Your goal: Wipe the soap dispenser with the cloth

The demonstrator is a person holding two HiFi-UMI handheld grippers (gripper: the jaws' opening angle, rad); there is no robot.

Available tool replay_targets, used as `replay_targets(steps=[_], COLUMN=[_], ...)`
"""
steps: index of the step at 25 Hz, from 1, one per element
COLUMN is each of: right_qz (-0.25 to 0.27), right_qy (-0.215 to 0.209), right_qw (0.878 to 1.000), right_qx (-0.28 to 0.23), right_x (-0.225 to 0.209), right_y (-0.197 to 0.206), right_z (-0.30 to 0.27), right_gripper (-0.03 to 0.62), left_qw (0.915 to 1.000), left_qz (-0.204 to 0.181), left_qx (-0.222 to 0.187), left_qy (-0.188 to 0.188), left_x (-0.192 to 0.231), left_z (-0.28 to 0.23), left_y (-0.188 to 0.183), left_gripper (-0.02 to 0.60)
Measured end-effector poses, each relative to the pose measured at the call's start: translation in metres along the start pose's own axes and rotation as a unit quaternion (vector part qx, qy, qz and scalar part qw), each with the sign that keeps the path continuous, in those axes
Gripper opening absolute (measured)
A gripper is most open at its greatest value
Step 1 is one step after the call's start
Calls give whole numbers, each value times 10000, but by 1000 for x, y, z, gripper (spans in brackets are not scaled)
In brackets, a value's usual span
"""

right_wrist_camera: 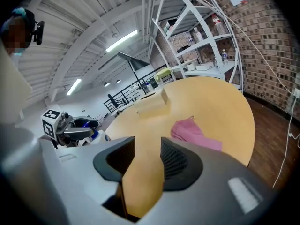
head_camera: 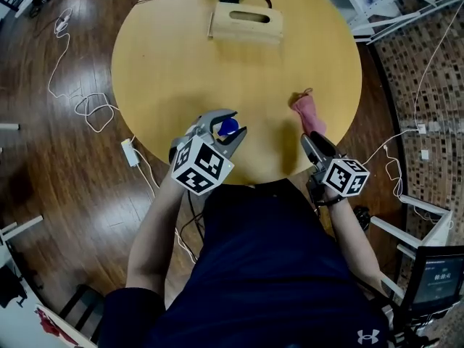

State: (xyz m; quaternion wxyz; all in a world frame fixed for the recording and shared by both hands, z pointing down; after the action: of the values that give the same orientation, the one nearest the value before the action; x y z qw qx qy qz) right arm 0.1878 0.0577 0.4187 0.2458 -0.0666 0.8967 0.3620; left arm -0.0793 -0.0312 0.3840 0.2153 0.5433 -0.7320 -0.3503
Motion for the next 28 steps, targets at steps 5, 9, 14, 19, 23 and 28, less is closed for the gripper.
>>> replay_targets(steps=[5, 9, 14, 19, 23, 28], right_qz=[-149, -217, -66, 532, 1019, 1641], right_qy=[163, 216, -79, -962, -1404, -1200], right_qw=[9996, 9991, 9994, 9917, 9797, 9752], right_qx=[-177, -294, -335, -672, -1009, -872], right_x=[-7, -12, -5, 45, 62, 53], right_y=[2, 7, 21, 10, 30, 82], right_z=[16, 22, 48, 55, 96, 169], right_gripper=[173, 166, 101, 31, 14, 12], left_qw=[9994, 9976, 9901, 9757, 9416, 9348], left_qz=[319, 607, 1049, 1725, 2677, 2960], left_qx=[-98, -285, -479, -1159, -1867, -1800], left_qy=[33, -182, -804, -694, -825, -780], left_x=[4, 8, -35, -97, -166, -269], left_z=[0, 7, 58, 96, 84, 67], left_y=[3, 7, 30, 17, -17, -44], left_gripper=[286, 340, 349, 108, 3, 3])
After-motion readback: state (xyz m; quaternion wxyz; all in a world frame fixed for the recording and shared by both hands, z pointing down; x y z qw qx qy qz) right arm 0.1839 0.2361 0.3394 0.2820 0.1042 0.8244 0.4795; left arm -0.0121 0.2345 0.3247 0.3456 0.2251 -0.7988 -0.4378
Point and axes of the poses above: the fingertips, and each gripper's own axes: z backward along the fingers, x to its left, y out of its underside, the point moved 8 cm from there along z, backward along the fingers, and after that the axes turned 7 degrees about x, right-handed, at the moved point
